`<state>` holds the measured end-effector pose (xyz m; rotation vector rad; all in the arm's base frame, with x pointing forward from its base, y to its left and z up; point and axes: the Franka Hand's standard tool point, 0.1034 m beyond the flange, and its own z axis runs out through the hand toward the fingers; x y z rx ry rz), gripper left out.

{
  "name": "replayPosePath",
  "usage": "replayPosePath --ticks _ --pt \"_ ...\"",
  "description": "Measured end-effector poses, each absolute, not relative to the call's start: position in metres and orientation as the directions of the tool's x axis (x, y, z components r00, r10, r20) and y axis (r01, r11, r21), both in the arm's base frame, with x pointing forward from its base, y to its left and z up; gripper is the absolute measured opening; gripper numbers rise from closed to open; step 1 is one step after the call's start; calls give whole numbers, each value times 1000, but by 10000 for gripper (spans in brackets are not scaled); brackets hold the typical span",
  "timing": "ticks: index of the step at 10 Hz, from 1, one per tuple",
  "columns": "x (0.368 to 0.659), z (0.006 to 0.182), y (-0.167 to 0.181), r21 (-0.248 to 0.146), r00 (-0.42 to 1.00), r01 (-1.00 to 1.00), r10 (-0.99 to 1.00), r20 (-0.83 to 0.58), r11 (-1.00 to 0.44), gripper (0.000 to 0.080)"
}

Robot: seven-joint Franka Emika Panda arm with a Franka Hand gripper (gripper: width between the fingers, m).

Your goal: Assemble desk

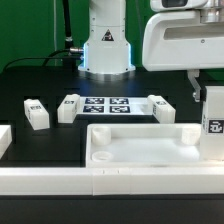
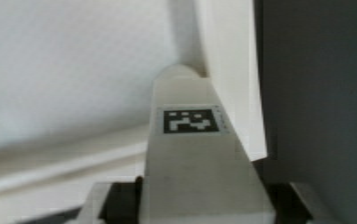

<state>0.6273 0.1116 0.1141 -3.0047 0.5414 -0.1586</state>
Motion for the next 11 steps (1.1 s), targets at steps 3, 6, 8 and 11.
replayPosePath --ticks 3,6,8,11 --pt "628 114 112 -115 781 -614 -622 52 -781 287" --pt "628 114 111 -126 727 -678 -686 35 -724 288" --pt "628 113 111 -123 773 -624 -633 43 -771 531" --pt "629 115 114 -96 937 -332 -340 81 -938 642"
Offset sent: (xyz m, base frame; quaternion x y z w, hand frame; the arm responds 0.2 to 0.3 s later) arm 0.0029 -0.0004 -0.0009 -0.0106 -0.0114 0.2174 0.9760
